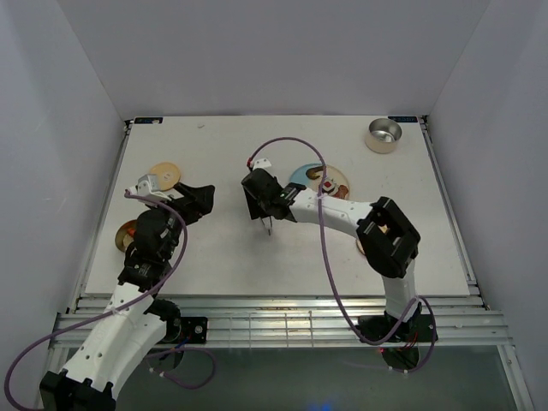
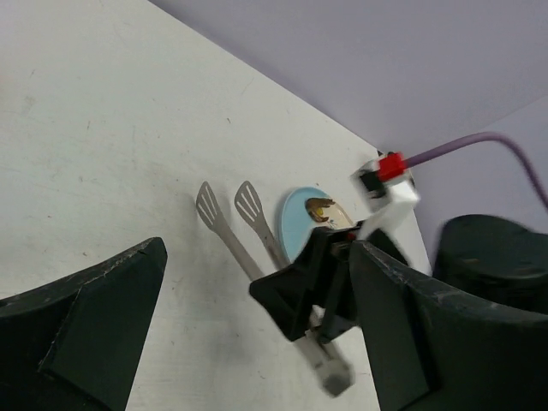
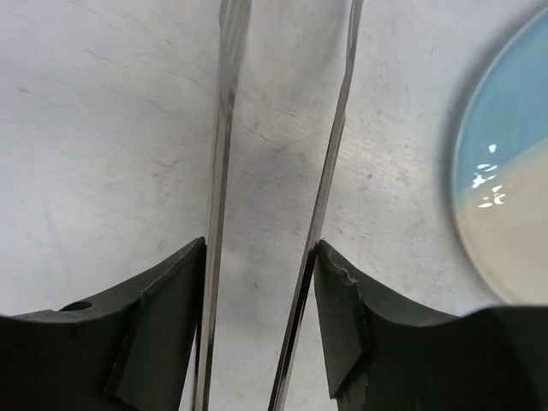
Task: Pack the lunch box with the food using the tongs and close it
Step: Pick up the clamp at the center of the board, then pick up the fake food from the plate.
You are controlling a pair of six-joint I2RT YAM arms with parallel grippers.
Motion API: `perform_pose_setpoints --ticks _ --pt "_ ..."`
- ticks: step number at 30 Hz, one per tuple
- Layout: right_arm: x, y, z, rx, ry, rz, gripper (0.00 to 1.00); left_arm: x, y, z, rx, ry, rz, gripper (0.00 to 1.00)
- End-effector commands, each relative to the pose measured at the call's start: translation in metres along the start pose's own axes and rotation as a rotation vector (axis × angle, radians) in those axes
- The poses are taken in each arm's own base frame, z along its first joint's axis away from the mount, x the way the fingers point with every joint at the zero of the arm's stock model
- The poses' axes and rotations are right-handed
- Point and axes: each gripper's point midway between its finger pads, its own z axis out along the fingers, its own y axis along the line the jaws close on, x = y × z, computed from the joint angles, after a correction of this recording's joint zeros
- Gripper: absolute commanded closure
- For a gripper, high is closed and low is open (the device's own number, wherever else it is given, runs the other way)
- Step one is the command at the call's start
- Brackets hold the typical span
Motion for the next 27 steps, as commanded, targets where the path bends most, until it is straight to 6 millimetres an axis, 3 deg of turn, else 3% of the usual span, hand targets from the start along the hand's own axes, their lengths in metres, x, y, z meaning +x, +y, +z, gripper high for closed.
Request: perform_pose_setpoints --ticks 1,3,5,10,12,13,14,17,18,19,21,25,27 --pt "-0.061 -0.008 -0.058 -0.119 -0.1 -0.04 0.43 -0.012 -0.015 0.002 0.033 -0.009 -0.008 0.02" --pt "-0.061 -0.016 -0.069 -0.128 -0.078 -0.062 0.43 -0.01 -0.017 0.004 0.045 0.0 -0.011 0.02" --pt "-0.074 -0.029 -0.084 -0.122 -0.093 -0.075 0.43 -0.007 -0.018 0.007 0.047 0.014 -0.016 0.02" --pt "-0.082 -0.069 -0.111 -0.094 -0.069 -0.061 0.45 0.009 -0.022 0.016 0.076 0.082 -0.025 0.02" --pt "-0.08 -0.082 -0.116 -0.086 -0.051 -0.068 0.45 0.019 -0.022 0.024 0.076 0.127 -0.011 0.02" --pt "-0.078 -0.098 -0.12 -0.064 -0.035 -0.057 0.45 0.023 -0.021 0.027 0.07 0.145 -0.012 0.02" --pt "-0.077 -0.109 -0.122 -0.044 -0.03 -0.058 0.45 0.04 -0.02 0.033 0.075 0.21 -0.014 0.02" --pt "-0.065 -0.14 -0.13 -0.003 -0.019 -0.027 0.47 0.069 -0.024 0.041 0.098 0.309 0.011 0.02" --pt "-0.05 -0.147 -0.128 0.004 0.009 -0.024 0.48 0.088 -0.026 0.046 0.095 0.364 0.045 0.02" --pt "-0.052 -0.157 -0.135 0.018 -0.014 -0.005 0.48 0.093 -0.026 0.048 0.082 0.371 0.063 0.02" --pt "-0.042 -0.164 -0.138 0.024 -0.009 -0.001 0.48 0.111 -0.038 0.049 0.098 0.413 0.104 0.02" --pt "-0.013 -0.177 -0.142 0.022 0.025 -0.003 0.46 0.115 -0.046 0.05 0.098 0.423 0.153 0.02" --pt "-0.009 -0.18 -0.141 0.016 0.019 -0.004 0.46 0.117 -0.053 0.044 0.128 0.41 0.167 0.02"
